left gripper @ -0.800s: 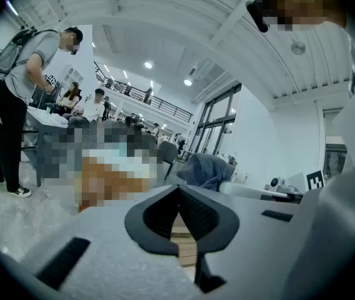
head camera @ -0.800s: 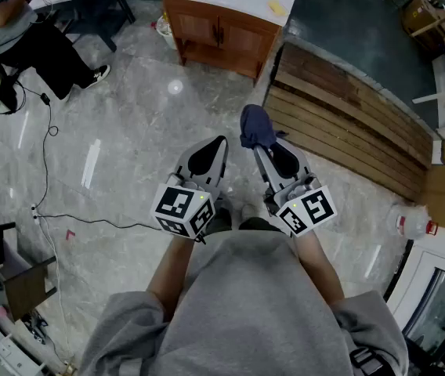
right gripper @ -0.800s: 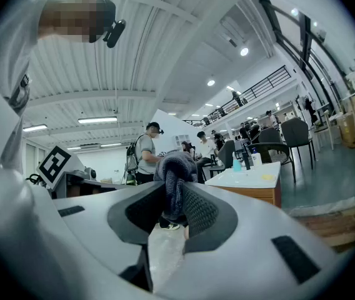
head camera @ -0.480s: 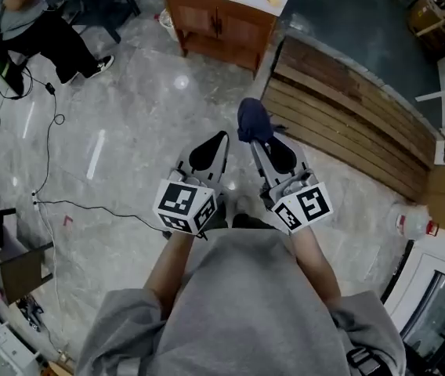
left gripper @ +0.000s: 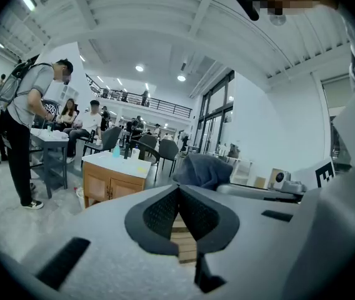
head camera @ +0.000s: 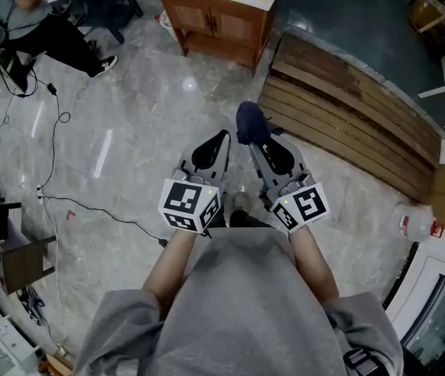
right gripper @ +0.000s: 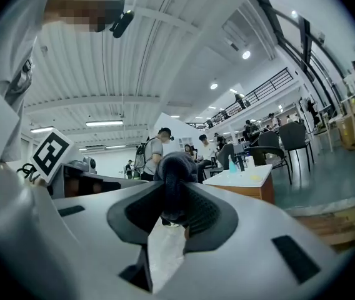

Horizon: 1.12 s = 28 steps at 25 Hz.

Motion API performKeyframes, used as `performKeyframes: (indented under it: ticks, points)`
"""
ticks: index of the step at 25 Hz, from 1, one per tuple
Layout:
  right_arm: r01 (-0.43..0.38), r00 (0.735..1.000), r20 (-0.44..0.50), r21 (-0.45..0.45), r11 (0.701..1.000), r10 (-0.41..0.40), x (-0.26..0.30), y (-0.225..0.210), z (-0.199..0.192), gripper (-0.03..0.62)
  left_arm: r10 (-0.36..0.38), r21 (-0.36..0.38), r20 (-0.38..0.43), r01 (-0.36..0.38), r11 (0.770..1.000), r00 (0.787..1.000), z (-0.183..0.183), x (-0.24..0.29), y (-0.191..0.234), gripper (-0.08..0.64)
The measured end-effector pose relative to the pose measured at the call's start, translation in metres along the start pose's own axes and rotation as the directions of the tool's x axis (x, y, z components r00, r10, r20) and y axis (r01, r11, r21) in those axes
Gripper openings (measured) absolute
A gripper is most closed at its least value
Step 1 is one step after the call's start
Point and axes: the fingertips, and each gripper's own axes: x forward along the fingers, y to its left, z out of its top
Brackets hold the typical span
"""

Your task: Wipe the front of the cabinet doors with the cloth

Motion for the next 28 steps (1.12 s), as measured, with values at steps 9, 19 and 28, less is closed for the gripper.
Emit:
performKeyframes:
  ticks: [9, 19, 28]
  points:
    - [0.024, 1.000, -0.002, 0.025, 0.999, -0.024, 0.026, -0.027, -0.008, 0.090, 0.013, 0.015, -0.007, -0.013, 1.000, 1.000, 0.002, 0.029, 0.024, 0.008]
    - [0.088, 0.996, -0.022, 0.004, 0.996, -0.088, 0.127, -0.059, -0.012, 0.089, -0.011, 0.003, 0.006, 0.011, 1.000, 1.000, 0.027, 0.082, 0.121, 0.008]
    - [0.169, 0.985, -0.017, -0.019, 0.985, -0.170, 0.209, -0.072, 0.000, 0.089, -0.058, 0.006, 0.010, 0.058, 0.998, 0.998, 0.058, 0.109, 0.205, 0.008]
